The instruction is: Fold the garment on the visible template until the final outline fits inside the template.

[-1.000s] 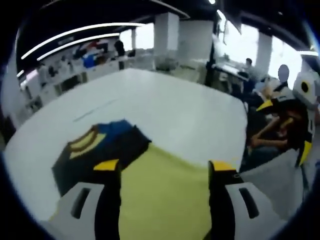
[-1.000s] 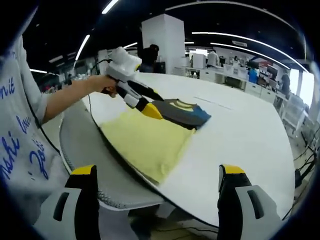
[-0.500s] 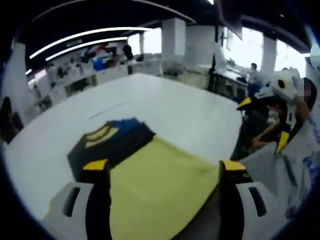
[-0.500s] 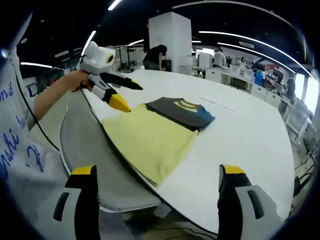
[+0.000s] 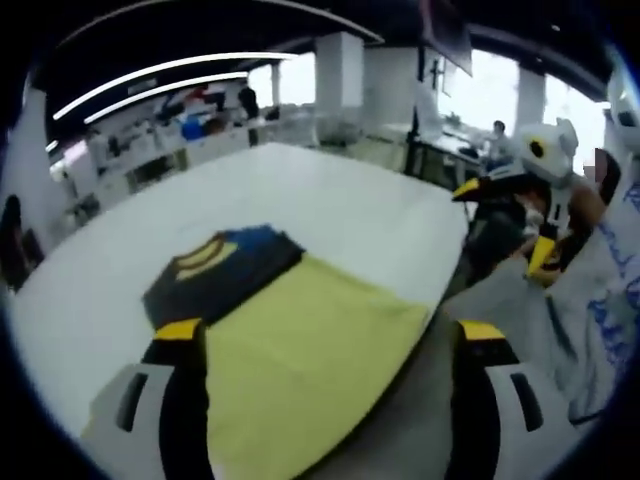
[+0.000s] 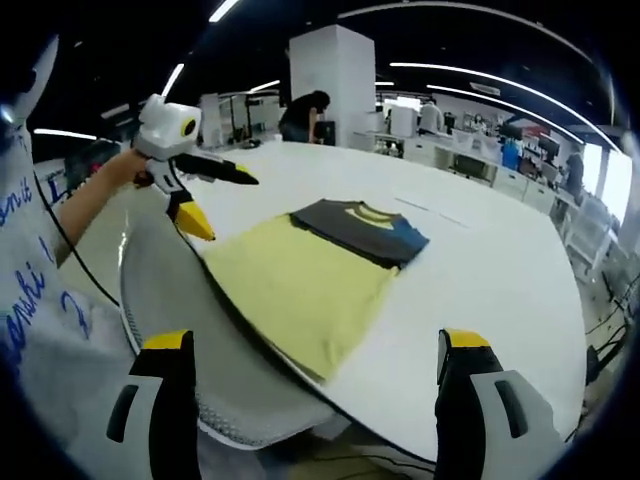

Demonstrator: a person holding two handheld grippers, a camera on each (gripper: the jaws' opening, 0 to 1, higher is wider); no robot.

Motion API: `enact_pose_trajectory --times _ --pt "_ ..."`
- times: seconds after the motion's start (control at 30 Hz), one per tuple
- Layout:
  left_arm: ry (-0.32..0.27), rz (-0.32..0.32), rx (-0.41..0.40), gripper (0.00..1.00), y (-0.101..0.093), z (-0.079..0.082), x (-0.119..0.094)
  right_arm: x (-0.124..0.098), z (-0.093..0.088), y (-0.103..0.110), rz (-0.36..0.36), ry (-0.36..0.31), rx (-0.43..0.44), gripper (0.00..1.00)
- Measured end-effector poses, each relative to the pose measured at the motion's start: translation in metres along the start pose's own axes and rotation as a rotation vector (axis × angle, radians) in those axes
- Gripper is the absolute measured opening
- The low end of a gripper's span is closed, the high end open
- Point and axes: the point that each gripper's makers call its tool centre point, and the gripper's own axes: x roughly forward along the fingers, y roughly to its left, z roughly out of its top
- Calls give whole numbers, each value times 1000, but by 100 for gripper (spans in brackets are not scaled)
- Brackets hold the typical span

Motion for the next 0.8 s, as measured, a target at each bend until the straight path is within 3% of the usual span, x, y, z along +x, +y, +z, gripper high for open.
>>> enact_pose_trajectory --times 0.43,0.8 --pt "30 -8 -37 100 19 -28 -41 12 13 16 -55 18 31 100" --pt "-29 19 -94 100 32 -36 -69 16 27 17 -109 21 39 100"
